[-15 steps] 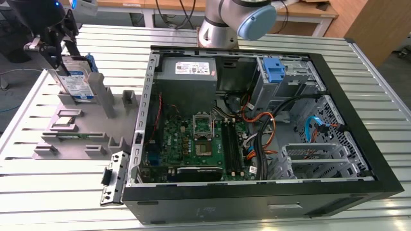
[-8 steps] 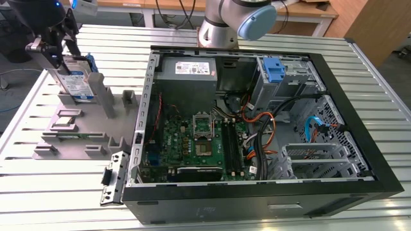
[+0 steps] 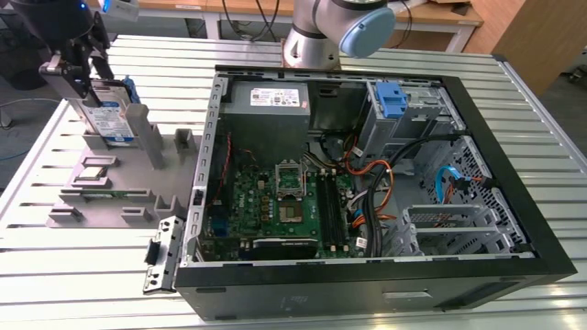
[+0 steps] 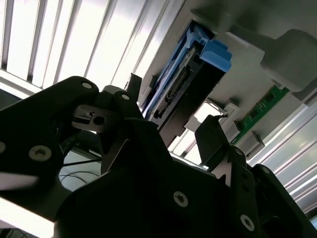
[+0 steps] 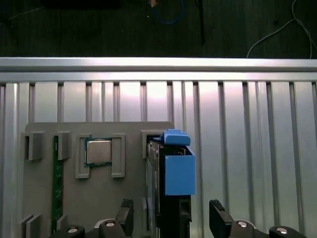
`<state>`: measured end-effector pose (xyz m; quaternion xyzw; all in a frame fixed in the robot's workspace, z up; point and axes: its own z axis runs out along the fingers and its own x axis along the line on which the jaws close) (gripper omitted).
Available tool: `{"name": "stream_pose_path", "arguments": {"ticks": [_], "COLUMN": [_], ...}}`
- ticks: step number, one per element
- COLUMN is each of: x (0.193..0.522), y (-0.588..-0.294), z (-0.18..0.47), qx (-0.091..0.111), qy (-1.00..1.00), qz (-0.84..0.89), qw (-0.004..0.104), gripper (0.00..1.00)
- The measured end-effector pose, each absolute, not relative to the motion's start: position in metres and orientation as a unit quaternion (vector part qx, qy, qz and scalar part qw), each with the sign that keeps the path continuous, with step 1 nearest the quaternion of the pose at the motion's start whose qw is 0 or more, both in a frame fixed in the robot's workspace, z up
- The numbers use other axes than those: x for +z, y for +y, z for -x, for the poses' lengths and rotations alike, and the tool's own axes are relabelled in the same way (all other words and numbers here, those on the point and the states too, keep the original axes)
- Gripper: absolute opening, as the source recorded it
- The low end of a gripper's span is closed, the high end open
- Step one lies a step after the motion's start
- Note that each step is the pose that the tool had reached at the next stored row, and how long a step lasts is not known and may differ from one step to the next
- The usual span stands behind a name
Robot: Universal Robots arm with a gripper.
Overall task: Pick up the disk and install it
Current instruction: 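Pick up the disk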
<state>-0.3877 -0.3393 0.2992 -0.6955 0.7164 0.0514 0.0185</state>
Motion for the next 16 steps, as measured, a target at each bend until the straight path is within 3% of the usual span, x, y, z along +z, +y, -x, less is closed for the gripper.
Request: {"name": "stream_pose_path", "arguments": {"ticks": [16], "x": [0.2981], "y": [-0.3347], "z": [0.3879], "qx": [0.052], "qy": [0.704], "qz": [0.708], "qw": [0.018], "gripper": [0.71]}}
